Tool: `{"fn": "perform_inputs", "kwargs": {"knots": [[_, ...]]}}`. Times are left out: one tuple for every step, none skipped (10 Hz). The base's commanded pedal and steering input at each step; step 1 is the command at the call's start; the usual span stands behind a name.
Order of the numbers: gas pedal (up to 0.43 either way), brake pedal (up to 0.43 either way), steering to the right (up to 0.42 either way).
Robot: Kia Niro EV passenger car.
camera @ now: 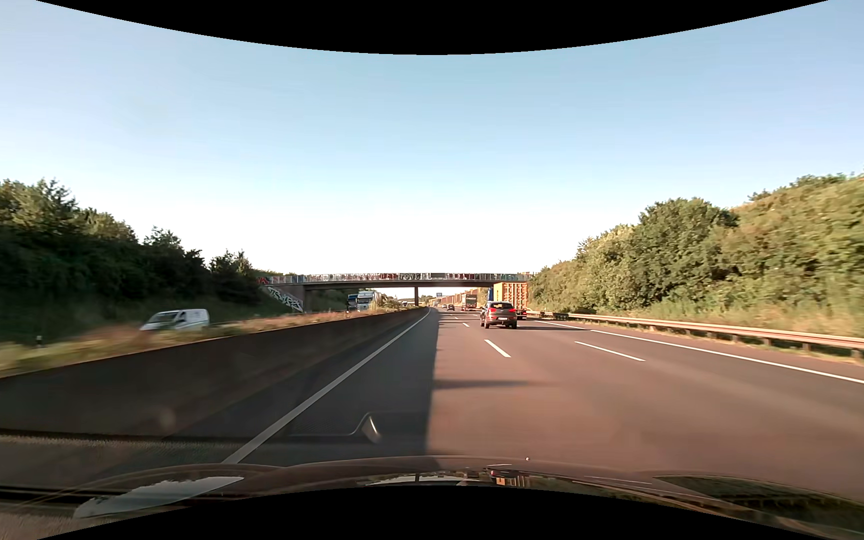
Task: Follow the waypoints while adhering to traffic rules and regulations
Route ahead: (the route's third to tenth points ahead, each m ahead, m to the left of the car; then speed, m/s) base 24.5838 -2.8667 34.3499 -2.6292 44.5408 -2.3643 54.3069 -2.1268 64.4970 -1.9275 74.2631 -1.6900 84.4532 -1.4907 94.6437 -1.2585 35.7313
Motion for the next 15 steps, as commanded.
{"fn": "perform_inputs", "kwargs": {"knots": [[0.319,0.000,-0.003],[0.319,0.000,-0.003],[0.319,0.000,-0.003],[0.319,0.000,-0.003],[0.319,0.000,-0.003],[0.319,0.000,-0.003],[0.319,0.000,-0.004],[0.319,0.000,-0.004],[0.319,0.000,-0.004],[0.319,0.000,-0.004],[0.319,0.000,-0.004],[0.319,0.000,-0.004],[0.319,0.000,-0.004],[0.319,0.000,-0.004],[0.319,0.000,-0.004]]}}
